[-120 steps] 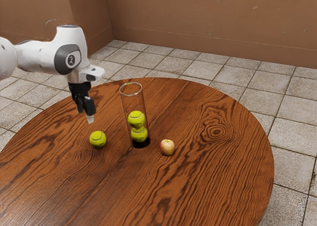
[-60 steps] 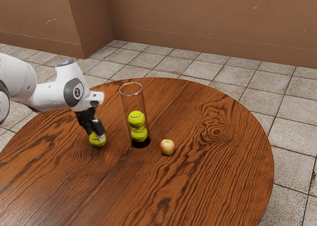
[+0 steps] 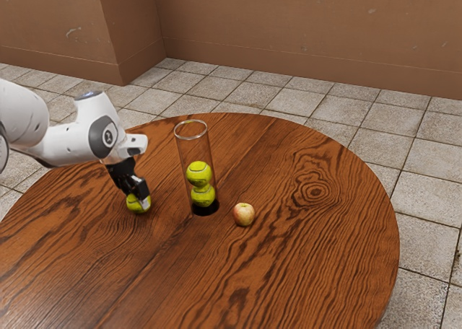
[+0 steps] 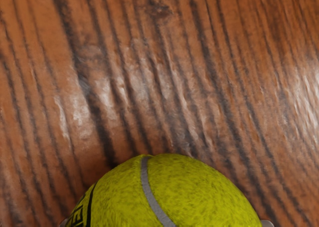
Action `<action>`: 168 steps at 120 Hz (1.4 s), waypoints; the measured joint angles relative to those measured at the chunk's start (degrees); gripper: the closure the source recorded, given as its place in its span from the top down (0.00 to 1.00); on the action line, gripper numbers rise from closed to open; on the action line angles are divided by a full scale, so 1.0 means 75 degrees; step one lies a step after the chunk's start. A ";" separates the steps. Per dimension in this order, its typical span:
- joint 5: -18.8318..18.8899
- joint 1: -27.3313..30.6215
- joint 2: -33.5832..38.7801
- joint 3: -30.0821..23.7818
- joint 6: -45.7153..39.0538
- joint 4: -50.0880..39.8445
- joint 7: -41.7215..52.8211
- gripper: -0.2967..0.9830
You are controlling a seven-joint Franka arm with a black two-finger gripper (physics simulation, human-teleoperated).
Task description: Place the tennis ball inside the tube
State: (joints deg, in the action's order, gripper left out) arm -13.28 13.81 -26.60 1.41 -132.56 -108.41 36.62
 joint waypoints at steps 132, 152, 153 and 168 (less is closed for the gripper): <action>0.0259 -0.0935 0.3368 -0.1258 -0.0014 0.0452 -0.0744 0.46; 0.0129 -0.0812 0.3248 -0.1303 0.0063 0.0564 -0.0547 0.61; 0.0125 -0.0793 0.3237 -0.1303 0.0067 0.0578 -0.0536 0.61; 0.0085 -0.0403 0.3002 -0.1318 0.0104 0.0809 -0.0394 0.68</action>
State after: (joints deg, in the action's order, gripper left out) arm -12.65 10.79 -4.09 -8.48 -131.78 -102.34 33.67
